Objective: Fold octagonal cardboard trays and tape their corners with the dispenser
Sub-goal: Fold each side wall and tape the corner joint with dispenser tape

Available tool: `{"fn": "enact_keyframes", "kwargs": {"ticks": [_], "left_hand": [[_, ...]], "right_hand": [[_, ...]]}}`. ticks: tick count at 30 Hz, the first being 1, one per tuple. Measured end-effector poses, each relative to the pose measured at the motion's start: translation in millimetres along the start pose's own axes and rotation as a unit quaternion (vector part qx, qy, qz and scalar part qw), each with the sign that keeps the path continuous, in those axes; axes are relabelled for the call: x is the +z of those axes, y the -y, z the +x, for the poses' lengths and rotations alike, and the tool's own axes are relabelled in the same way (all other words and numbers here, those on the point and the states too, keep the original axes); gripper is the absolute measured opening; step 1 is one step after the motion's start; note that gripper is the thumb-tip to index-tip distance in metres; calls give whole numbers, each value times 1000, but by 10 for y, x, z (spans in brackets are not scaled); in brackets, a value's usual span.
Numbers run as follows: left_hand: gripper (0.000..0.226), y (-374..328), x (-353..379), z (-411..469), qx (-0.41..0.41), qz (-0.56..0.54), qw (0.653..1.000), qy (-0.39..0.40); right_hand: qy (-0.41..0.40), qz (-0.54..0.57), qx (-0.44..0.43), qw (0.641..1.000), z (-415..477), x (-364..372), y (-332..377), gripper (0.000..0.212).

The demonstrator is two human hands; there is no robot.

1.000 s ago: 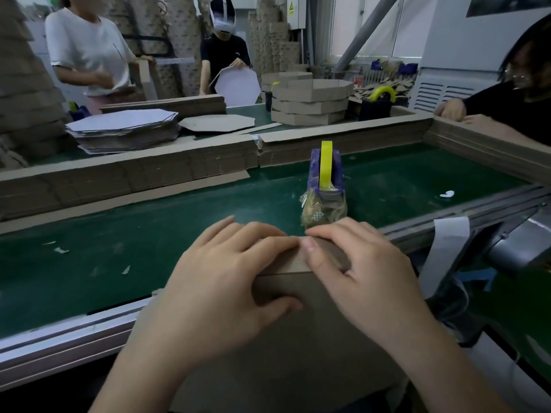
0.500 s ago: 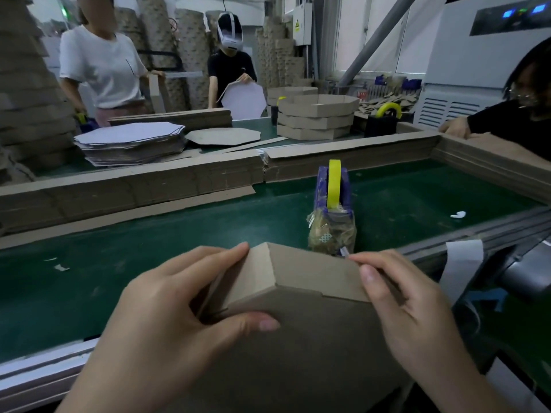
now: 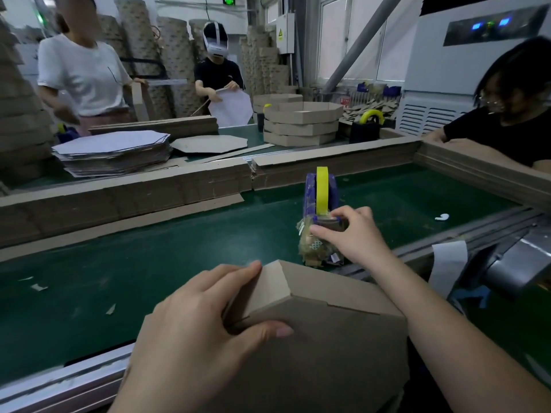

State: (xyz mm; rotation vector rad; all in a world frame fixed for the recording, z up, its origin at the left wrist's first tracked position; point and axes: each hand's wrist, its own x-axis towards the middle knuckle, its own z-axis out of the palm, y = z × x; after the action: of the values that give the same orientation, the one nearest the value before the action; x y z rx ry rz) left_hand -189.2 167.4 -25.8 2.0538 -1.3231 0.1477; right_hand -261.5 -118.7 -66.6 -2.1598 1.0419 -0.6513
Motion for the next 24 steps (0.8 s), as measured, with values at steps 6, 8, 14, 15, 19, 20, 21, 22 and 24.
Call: {"fn": "enact_keyframes", "kwargs": {"ticks": [6,8,14,15,19,20,21,22,24], "left_hand": [[87,14,5,25,-3,14,1000,7],[86,6,12,32,-3,13,1000,6],[85,-15,28,32,-4,14,1000,12],[85,-18,32,33,-3,15,1000,10],[83,-40,53,58,6,19,1000,3],[83,-44,55,63,8,20,1000,4],[83,-45,54,65,9,20,1000,4],[82,-46,53,65,10,20,1000,2],[81,-40,48,57,12,20,1000,-4]], "right_hand": [[-17,46,-28,998,106,-77,-140,41],[-18,51,-15,998,144,-156,-165,38],[58,183,101,976,248,-372,-28,15],[53,218,120,967,257,-389,-5,15],[17,307,191,932,286,-364,102,15],[16,319,203,926,290,-359,134,14],[13,333,211,919,296,-368,156,14],[6,346,214,913,311,-387,160,16],[-27,341,209,916,360,-436,138,20]]}}
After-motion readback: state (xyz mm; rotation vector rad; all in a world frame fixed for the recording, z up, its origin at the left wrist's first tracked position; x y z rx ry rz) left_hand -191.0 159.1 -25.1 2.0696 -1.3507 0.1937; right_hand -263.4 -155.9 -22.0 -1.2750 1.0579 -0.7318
